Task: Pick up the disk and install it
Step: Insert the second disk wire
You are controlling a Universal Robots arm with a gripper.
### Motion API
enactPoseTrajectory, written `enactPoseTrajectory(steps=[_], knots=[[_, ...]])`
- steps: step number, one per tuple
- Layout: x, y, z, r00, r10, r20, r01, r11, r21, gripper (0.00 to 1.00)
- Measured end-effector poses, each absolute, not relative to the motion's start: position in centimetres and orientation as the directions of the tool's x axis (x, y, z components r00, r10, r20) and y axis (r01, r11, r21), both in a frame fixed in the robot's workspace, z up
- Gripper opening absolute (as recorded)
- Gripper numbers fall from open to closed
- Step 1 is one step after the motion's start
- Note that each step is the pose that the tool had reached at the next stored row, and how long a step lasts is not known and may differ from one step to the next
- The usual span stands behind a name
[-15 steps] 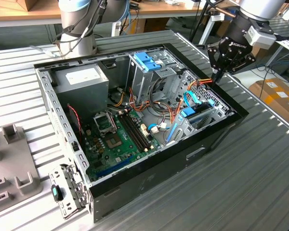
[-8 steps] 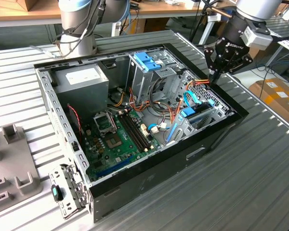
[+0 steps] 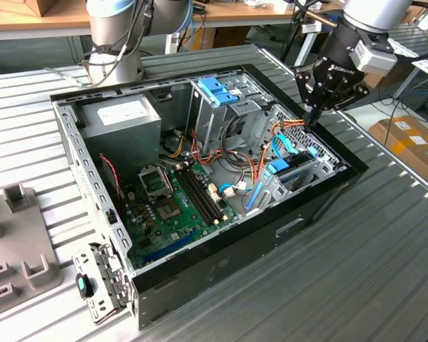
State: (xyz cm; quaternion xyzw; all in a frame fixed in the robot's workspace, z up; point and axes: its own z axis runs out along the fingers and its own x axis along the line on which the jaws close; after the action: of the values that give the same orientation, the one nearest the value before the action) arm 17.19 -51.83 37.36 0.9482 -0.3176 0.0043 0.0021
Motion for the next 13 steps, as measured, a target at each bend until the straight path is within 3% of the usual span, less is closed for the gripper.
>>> enactPoseTrajectory(steps=[13], knots=[[16.50,-51.83,37.18,0.685,-0.729,0.014,-0.729,-0.685,0.007,0.16]])
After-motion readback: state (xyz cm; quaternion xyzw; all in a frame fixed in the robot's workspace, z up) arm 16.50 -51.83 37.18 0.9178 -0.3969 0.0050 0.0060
